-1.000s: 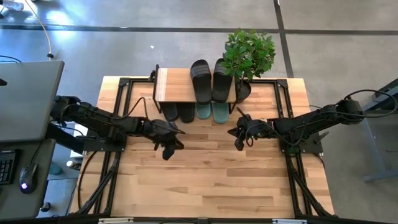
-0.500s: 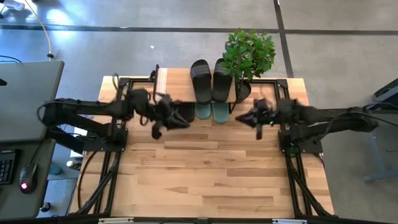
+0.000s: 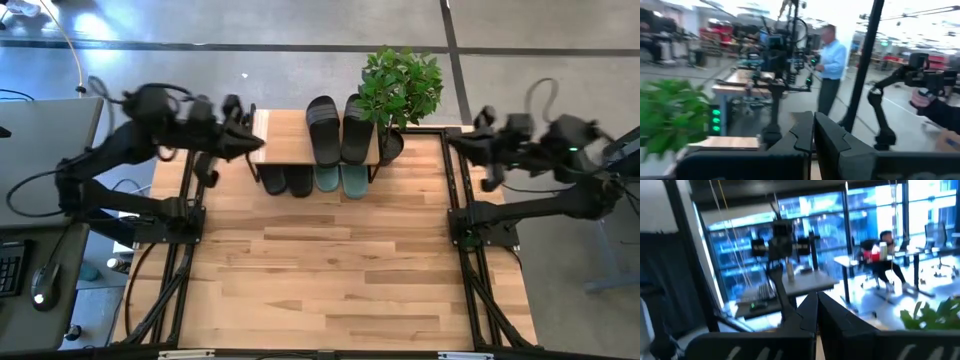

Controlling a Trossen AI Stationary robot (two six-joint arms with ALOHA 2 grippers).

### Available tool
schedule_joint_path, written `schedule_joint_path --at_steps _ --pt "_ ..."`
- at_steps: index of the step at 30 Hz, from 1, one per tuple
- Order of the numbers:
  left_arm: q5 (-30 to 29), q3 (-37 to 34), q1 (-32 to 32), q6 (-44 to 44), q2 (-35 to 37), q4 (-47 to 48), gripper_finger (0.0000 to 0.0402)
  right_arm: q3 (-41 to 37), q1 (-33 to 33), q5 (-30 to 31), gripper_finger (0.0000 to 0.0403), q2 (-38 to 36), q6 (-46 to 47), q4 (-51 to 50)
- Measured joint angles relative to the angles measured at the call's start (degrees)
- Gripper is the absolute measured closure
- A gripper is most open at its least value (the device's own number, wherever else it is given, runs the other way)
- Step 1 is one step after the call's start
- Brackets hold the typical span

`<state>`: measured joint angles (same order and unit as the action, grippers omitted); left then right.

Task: Pick and place slides into the shelf
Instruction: Return to Home Position

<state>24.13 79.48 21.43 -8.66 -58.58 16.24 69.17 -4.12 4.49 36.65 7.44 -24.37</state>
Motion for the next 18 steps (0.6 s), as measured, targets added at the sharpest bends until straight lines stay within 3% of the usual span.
schedule_joint_path --at_steps 11,18 --pt "-8.3 -6.1 -0.1 -0.3 14.3 3.4 0.0397 -3.4 0.0 2.9 0.0402 -9.8 1.6 -0.1" --pt "-12.9 -12.9 0.0 -2.1 22.2 3.5 0.0397 -10.5 0.0 2.8 0.0402 -14.4 4.9 3.8"
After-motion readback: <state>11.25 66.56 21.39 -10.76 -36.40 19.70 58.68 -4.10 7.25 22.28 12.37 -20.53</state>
